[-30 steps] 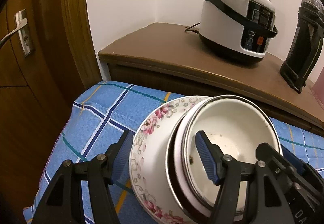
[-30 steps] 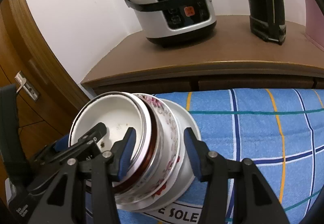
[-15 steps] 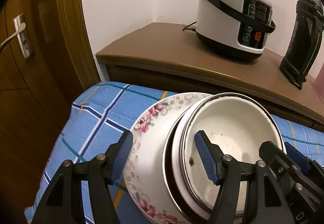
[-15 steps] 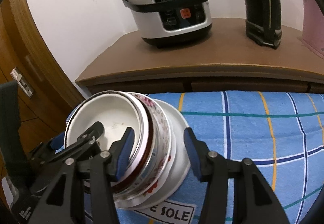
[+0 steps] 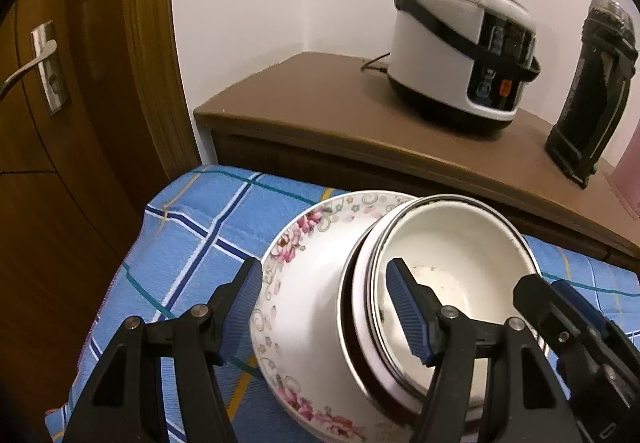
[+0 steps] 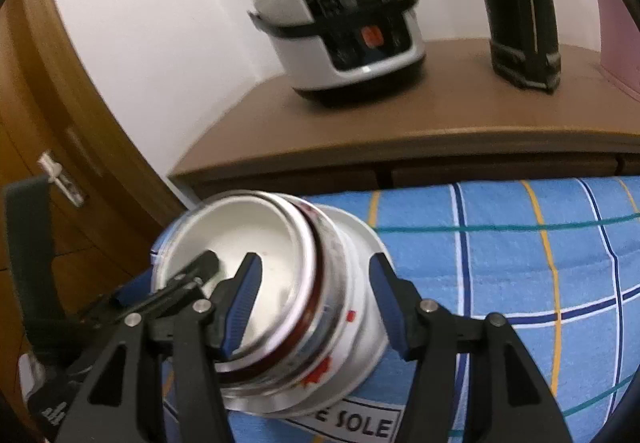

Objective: Organize plates and bowls
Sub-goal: 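Set the bowls down on the plates and open the right gripper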

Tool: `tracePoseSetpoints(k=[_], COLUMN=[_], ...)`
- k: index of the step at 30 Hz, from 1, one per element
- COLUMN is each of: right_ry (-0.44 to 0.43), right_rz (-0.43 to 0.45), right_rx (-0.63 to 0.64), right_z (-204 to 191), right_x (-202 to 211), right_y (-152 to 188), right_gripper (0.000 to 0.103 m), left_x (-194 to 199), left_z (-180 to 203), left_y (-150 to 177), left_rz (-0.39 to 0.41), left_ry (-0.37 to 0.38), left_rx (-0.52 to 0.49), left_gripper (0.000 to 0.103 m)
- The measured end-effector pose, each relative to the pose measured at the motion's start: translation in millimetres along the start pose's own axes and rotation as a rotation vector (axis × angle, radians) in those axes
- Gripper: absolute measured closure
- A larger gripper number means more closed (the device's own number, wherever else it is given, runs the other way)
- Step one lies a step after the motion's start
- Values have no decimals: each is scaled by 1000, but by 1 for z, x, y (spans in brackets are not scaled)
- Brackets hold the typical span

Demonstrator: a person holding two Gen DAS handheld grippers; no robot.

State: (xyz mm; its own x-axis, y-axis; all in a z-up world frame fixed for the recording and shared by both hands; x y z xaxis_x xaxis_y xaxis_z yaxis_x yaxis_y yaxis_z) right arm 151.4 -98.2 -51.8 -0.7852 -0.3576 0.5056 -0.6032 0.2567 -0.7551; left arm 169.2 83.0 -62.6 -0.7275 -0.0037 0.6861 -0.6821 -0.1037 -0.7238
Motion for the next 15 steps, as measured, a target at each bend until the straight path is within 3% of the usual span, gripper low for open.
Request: tracePoseSetpoints(k=[5, 15], right_ry=[-23, -16], right_rz=[64, 71], right_rx=[-24, -38], right_z=[-2, 2], right_x=[21, 36], right_y=[3, 12], right_gripper=[42, 39], left_x=[20, 37], left_z=[0, 1], left_y=[1, 10], left_rz=[51, 74], left_ry=[29, 46], left_rx=[-9, -20], left_gripper=[35, 31])
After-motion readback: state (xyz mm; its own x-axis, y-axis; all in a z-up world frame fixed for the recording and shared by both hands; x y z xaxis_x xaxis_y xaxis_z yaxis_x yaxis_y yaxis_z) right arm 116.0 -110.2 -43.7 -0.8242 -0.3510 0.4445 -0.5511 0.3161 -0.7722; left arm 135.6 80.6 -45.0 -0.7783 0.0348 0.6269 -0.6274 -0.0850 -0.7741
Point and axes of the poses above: each gripper's, at about its wrist camera, not at the fingertips, and x roughly against the way its jaws point, z to its right, y to its underside, the point moved 1 cm from there along -x, roughly the way its jaws point, and after that the axes turned 2 degrees about y, right-handed, at the moved point
